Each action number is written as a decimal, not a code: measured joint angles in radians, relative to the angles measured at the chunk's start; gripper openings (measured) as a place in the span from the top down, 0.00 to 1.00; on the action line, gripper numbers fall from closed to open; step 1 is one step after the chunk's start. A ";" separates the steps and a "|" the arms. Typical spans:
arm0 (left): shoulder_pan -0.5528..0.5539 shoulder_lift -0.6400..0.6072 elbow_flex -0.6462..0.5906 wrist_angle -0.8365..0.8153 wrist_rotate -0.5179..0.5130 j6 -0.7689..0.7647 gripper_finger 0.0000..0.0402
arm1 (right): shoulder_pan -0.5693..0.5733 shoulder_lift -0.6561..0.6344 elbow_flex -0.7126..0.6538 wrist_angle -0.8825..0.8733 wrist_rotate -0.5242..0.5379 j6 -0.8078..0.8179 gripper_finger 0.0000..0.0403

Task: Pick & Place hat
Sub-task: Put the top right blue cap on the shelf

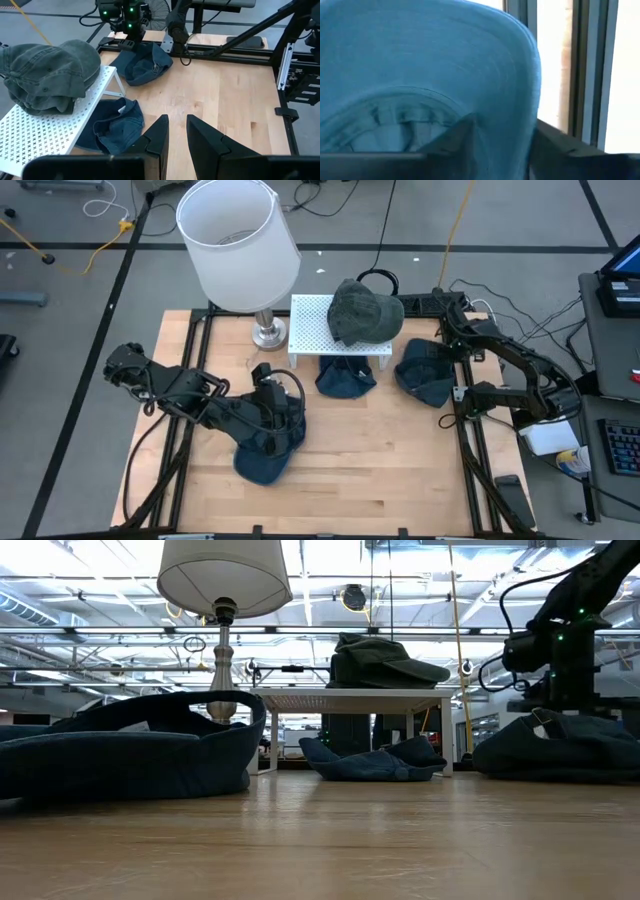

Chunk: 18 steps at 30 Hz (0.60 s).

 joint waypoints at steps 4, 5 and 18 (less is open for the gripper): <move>0.008 0.000 0.000 -0.001 0.000 -0.004 0.82 | 0.000 -0.003 0.001 -0.008 -0.002 -0.006 0.93; 0.011 0.000 0.000 -0.001 0.000 -0.005 0.82 | 0.000 -0.007 0.002 -0.008 -0.010 -0.016 0.96; 0.018 0.000 0.000 0.000 0.032 -0.006 0.82 | 0.042 -0.283 0.240 -0.342 0.116 -0.014 0.99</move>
